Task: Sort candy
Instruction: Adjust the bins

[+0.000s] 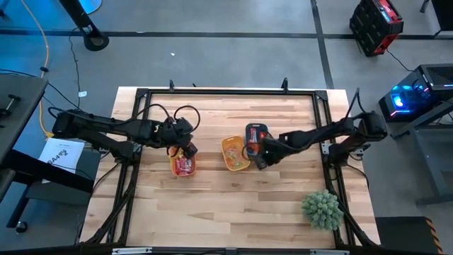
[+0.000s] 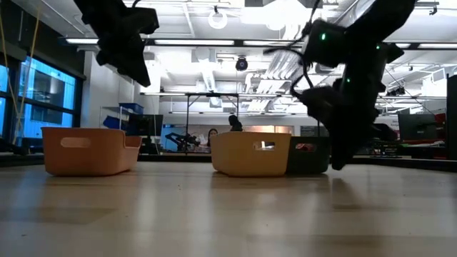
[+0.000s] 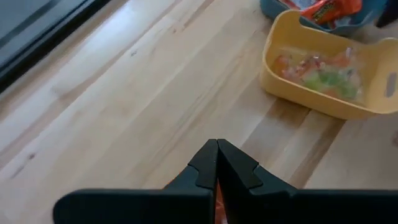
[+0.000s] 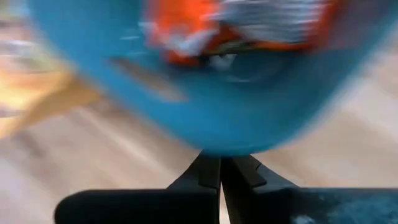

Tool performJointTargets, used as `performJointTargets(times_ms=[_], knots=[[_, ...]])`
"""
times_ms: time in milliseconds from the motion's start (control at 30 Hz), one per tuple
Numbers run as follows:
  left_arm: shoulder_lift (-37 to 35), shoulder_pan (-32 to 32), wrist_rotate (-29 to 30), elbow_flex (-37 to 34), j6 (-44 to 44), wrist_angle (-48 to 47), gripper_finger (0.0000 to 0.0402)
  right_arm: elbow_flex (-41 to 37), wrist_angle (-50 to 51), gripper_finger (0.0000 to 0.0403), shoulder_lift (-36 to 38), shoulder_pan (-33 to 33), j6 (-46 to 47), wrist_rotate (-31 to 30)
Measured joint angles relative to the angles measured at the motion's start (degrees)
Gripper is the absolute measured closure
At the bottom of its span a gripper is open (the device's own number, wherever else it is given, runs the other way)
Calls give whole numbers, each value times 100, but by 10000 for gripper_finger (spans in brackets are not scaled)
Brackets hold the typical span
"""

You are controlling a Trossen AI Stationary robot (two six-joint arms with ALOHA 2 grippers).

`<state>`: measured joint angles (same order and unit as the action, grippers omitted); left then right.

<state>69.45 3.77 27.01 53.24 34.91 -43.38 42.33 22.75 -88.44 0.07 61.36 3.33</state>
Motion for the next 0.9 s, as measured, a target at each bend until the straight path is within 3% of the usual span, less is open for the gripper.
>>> performJointTargets(times_ms=[200,433,900], knots=[[-2,0,246,2,-7,11,402,0,-1357,403,0,525,344,-264],[-2,0,277,2,22,29,402,0,-1529,403,-39,442,548,-1021],[-4,2,280,4,103,45,402,0,-3432,403,-845,459,737,-389]])
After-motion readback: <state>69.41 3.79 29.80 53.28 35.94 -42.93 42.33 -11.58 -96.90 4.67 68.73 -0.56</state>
